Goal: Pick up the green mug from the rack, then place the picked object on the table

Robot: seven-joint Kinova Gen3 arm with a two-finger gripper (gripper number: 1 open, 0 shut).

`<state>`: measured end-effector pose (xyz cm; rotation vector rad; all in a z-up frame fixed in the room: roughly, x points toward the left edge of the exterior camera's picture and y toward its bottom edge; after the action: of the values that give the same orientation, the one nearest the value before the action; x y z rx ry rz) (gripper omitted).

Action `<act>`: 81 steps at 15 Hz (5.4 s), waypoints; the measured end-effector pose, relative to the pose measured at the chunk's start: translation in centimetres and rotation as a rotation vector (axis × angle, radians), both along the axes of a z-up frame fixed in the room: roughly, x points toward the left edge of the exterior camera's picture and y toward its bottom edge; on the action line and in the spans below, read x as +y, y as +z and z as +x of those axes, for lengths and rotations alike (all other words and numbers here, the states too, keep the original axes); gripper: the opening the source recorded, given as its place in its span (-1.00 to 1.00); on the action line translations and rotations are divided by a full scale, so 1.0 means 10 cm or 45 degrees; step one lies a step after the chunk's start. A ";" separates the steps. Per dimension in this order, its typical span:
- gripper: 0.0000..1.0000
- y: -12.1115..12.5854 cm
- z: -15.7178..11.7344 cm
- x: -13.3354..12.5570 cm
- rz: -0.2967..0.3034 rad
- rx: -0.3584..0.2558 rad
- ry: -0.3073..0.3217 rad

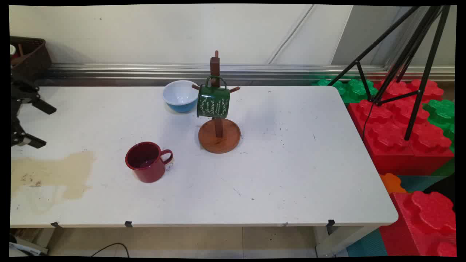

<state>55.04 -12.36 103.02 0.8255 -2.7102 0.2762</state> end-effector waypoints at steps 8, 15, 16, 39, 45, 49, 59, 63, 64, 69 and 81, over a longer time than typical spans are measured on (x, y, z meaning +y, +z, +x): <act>1.00 0.00 -0.36 -0.30 -0.083 0.130 0.005; 1.00 -0.06 -0.77 -0.71 -0.147 0.277 0.033; 1.00 -0.09 -0.83 -0.77 -0.150 0.300 0.038; 1.00 -0.94 -1.79 -1.55 -0.186 0.545 0.233; 1.00 -1.07 -1.93 -1.62 -0.197 0.568 0.265; -1.00 -1.10 -1.99 -1.64 -0.202 0.584 0.270; -1.00 -1.04 -2.01 -1.58 -0.218 0.596 0.248; -1.00 -0.98 -2.02 -1.52 -0.221 0.601 0.233; -1.00 -0.96 -2.02 -1.50 -0.226 0.598 0.230; -1.00 -0.85 -2.01 -1.38 -0.249 0.577 0.203; -1.00 -0.57 -2.10 -1.03 -0.245 0.548 0.079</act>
<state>34.08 -22.62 97.29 0.8067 -2.2241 0.3244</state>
